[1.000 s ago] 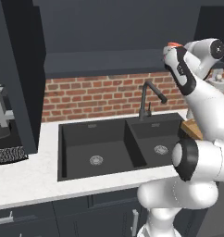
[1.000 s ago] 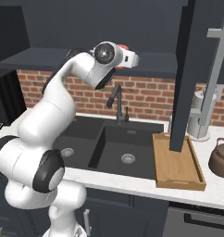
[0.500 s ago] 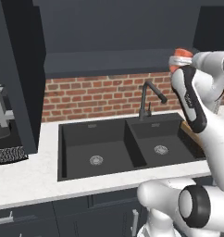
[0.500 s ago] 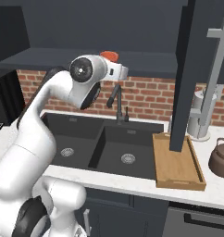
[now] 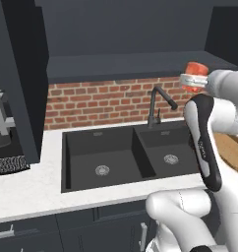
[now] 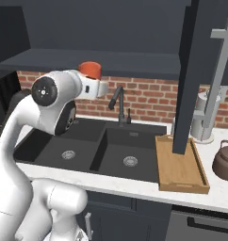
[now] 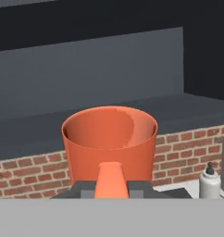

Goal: Pick the kettle from the counter and place it on the tray. Then pick the mug from the cabinet and place it on the tray. Then close the cabinet doors.

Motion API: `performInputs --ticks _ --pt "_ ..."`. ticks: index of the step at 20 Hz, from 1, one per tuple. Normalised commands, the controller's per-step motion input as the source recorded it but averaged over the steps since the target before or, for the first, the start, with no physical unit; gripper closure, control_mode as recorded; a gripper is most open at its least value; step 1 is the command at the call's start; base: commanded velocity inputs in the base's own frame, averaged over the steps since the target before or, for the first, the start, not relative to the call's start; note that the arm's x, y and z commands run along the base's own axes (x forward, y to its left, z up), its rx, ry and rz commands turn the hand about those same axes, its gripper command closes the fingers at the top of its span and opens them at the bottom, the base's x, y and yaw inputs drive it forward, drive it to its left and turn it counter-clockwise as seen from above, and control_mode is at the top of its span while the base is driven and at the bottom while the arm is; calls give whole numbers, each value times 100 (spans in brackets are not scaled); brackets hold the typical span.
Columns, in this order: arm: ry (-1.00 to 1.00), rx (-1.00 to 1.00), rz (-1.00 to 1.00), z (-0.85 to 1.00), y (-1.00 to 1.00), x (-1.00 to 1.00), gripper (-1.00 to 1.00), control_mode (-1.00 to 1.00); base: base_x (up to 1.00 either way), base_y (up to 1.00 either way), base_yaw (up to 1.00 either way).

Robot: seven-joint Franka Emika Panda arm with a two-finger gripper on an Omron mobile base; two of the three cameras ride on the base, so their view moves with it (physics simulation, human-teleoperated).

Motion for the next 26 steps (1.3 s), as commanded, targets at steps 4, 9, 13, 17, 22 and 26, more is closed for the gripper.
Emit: performInputs --ticks 4,9,13,17,22,26 --pt "0 -2 2 -19 30 -74 100 -100 0 0 0" --pt "0 -3 2 -20 33 -68 100 -100 0 0 0" --pt "0 -2 0 -20 25 -62 100 -100 0 0 0" --pt "0 0 0 -10 5 -34 100 100 -41 0 0" --pt "0 0 0 0 0 0 100 100 -79 -11 0" --pt "0 0 0 0 0 0 100 100 -83 -42 0"
